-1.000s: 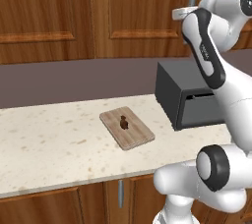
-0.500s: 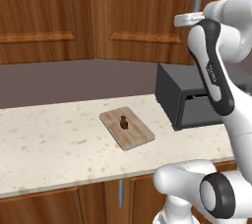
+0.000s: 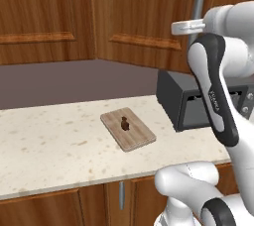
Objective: Open the cabinet, retrieve the rolling pin, and place it next to the meat on the cutting board to prepare for tenderizing.
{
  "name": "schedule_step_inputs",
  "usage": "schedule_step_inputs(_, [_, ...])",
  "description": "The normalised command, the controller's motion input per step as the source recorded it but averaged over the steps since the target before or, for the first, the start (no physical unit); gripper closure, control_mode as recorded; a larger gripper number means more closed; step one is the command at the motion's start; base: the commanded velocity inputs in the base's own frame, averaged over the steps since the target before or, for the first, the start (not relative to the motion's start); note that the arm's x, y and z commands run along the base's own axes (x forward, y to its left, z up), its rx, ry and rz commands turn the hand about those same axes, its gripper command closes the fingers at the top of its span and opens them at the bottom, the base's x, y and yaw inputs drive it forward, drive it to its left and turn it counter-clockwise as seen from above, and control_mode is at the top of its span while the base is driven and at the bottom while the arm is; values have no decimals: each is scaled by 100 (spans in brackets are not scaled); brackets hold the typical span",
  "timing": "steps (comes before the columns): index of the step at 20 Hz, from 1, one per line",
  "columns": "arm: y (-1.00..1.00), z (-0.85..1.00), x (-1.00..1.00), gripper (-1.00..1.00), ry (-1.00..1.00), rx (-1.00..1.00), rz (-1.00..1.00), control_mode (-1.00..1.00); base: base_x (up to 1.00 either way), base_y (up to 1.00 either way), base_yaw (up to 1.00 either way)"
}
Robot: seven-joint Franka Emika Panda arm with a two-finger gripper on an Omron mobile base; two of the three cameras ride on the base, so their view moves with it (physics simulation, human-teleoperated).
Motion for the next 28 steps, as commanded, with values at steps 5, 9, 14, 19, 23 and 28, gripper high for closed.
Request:
schedule_step_inputs(5, [58, -22, -53, -100, 1, 1, 0, -100, 0, 0, 0])
schedule_step_inputs(9, [5, 0, -24, -100, 0, 9, 0, -100, 0, 0, 0])
schedule_step_inputs(14, [-29, 20, -28, -100, 0, 16, 0, -100, 0, 0, 0])
schedule_step_inputs(19, [-41, 24, -32, -100, 1, 16, 0, -100, 0, 0, 0])
schedule_step_inputs(23, [-43, 10, -40, -100, 2, 16, 0, -100, 0, 0, 0])
schedule_step_inputs(28, [-42, -1, -62, -100, 0, 16, 0, -100, 0, 0, 0])
